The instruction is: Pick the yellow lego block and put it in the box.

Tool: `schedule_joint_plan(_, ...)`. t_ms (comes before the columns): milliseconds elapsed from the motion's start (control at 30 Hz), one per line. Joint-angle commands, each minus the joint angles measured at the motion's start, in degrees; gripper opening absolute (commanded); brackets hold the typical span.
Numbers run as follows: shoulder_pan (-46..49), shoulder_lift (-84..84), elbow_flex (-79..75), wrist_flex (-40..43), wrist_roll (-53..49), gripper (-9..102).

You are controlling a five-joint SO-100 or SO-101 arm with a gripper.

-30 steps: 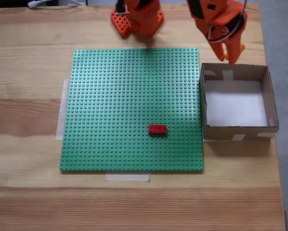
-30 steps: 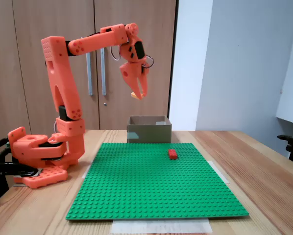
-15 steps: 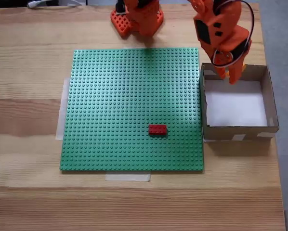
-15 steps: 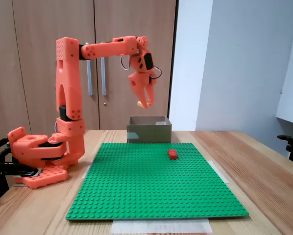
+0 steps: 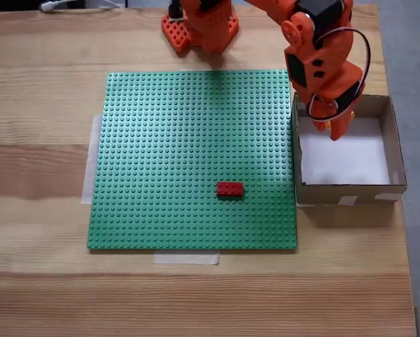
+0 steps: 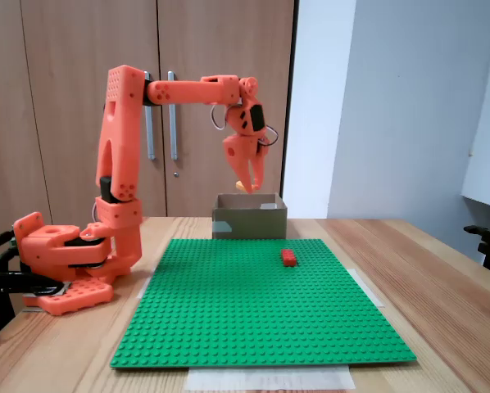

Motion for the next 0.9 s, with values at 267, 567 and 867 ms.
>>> schedule_joint_plan(267, 1.4, -0.5, -0.6, -2.8, -1.3, -1)
schedule_joint_plan(567, 1.5, -0.5, -0.2, -2.8, -1.7, 7)
schedule_joint_plan(867, 1.7, 0.8, 1.8, -4.4, -3.8, 25)
